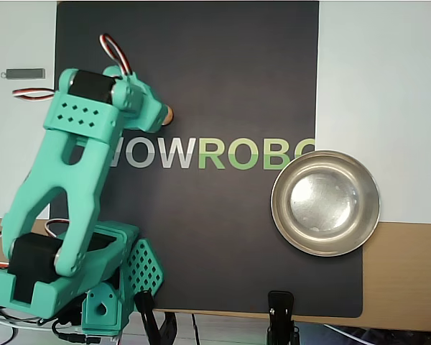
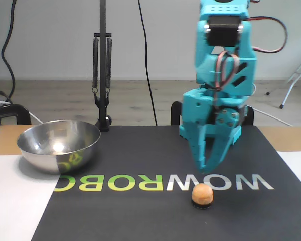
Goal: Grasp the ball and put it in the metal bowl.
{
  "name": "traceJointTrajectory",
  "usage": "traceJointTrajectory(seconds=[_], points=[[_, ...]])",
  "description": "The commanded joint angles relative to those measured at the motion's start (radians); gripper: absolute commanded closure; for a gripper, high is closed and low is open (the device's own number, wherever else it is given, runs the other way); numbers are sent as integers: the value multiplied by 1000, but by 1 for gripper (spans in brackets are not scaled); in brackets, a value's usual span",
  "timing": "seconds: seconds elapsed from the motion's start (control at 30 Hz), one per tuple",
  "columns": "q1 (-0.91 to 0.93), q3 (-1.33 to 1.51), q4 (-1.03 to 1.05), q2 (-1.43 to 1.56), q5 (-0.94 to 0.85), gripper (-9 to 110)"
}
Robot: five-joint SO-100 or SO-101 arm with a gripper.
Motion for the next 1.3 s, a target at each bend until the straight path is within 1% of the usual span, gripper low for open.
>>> traceJointTrajectory(seconds=[0.0,0.67,1.27], points=[[12,-6,-6,17,-5,102],[83,-8,-8,18,-5,102],[89,-5,-8,18,-5,101]])
